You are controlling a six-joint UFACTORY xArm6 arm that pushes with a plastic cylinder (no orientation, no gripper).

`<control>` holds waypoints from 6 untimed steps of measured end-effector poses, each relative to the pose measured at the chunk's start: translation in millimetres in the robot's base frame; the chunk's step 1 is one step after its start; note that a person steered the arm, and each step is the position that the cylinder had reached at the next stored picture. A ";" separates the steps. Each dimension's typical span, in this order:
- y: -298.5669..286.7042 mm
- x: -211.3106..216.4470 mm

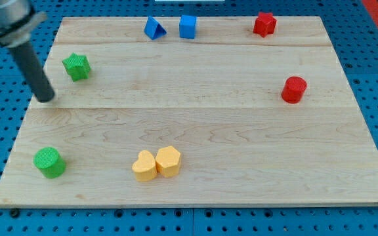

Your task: Move the green star slightly to the down

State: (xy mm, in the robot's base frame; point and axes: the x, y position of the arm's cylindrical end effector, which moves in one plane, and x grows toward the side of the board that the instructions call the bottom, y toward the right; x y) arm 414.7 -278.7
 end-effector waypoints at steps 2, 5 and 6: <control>-11.7 -86.2; 68.6 -85.2; 68.6 -43.1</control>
